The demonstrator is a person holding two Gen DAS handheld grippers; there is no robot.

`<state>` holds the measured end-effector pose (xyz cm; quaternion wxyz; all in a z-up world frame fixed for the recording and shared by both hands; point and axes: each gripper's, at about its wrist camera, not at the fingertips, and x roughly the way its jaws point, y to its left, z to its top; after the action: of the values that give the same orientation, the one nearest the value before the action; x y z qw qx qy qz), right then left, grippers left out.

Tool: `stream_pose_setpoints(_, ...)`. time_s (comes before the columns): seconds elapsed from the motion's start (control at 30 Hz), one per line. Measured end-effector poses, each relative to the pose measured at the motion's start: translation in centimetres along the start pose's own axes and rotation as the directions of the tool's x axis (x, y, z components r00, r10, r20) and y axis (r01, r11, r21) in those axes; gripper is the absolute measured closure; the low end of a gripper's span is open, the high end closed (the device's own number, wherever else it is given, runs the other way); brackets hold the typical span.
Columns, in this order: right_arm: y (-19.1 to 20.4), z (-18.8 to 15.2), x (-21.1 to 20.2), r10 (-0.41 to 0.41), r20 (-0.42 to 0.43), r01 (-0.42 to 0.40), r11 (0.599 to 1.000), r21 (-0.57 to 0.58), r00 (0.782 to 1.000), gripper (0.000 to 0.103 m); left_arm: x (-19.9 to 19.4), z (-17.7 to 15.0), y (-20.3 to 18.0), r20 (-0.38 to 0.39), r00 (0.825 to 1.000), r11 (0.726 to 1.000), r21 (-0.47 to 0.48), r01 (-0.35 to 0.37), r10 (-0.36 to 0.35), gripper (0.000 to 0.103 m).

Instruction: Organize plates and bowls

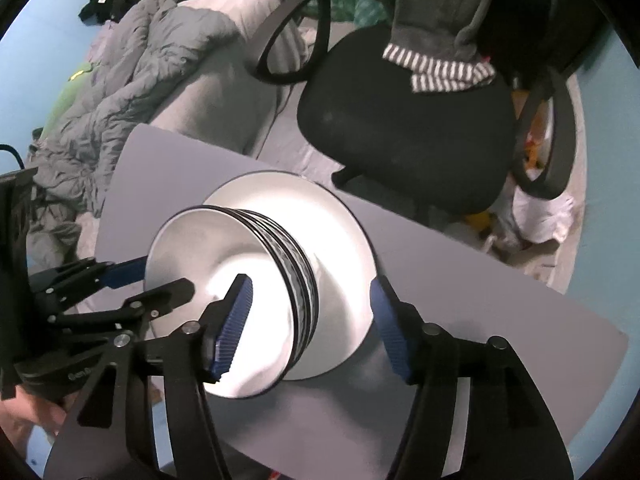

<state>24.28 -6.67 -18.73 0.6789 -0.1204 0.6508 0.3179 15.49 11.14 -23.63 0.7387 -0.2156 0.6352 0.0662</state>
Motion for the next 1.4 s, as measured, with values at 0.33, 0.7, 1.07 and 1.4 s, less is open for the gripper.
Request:
stream_pose_setpoints(0.33,2.0,-1.2,-7.4,-0.036,0.163,0.034,0.999,0.013,0.986,0.027,-8.5,-1.8,-1.3,0.159,0.987,1.000,0.002,0.019,-0.019,0.031)
stream_pose_setpoints(0.7,5.1,-3.5,-15.1,-0.065,0.333,0.060,0.998,0.026,0.941,0.027,-16.9,-4.7,-3.6,0.347,0.938,0.998,0.060,0.004,-0.025,0.029)
stream_pose_setpoints(1.07,7.6,-6.7,-18.8,-0.106,0.417,0.102,0.994,0.032,0.903,0.027,-22.6,-8.1,-6.0,0.493,0.870,0.983,0.158,-0.089,0.000,0.019)
stream_pose_setpoints(1.4,8.6,-9.3,-20.2,-0.119,0.449,0.098,0.993,0.069,0.885,0.027,-23.8,-9.9,-5.9,0.506,0.863,0.982,0.169,-0.084,-0.013,0.019)
